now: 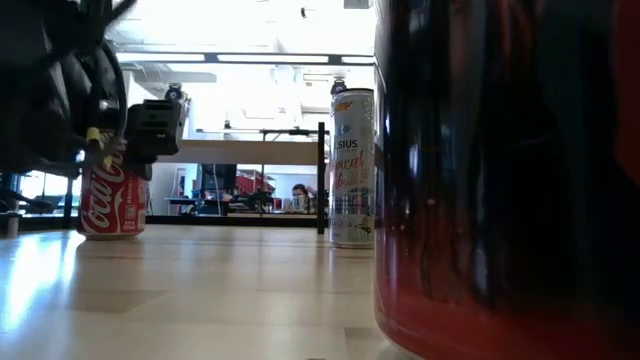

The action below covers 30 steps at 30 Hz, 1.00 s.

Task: Place canned beverage on shelf
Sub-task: Put the top red soda can on the shelf

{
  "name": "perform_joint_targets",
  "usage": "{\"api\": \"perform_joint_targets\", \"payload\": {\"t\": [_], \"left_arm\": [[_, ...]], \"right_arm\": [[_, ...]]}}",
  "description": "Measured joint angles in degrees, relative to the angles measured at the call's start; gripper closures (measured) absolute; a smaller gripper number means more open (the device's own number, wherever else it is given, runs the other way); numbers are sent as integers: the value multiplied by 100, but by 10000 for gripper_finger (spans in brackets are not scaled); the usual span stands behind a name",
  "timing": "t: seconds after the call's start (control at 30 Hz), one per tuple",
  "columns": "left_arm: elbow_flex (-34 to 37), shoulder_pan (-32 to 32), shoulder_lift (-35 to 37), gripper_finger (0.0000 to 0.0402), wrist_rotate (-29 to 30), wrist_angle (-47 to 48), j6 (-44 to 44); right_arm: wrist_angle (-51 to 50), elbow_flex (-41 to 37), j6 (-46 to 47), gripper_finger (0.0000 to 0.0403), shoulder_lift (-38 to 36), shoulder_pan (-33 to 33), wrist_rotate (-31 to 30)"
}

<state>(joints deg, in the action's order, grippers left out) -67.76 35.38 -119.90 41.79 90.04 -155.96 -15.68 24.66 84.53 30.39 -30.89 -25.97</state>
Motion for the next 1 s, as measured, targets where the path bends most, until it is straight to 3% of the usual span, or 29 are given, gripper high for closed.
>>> {"api": "perform_joint_targets", "payload": {"t": [0.33,0.7,0.83,1.0], "left_arm": [[498,-155,-2,71,487,-2,-148],[524,-317,-2,73,729,-2,160],[524,-314,-2,92,730,-2,162],[522,-313,0,144,835,2,382]], "right_arm": [[2,-1,0,3,1,-1,0],[2,-1,0,3,1,1,-1],[2,-1,0,3,0,2,-1],[1,-1,0,3,1,2,0]]}}
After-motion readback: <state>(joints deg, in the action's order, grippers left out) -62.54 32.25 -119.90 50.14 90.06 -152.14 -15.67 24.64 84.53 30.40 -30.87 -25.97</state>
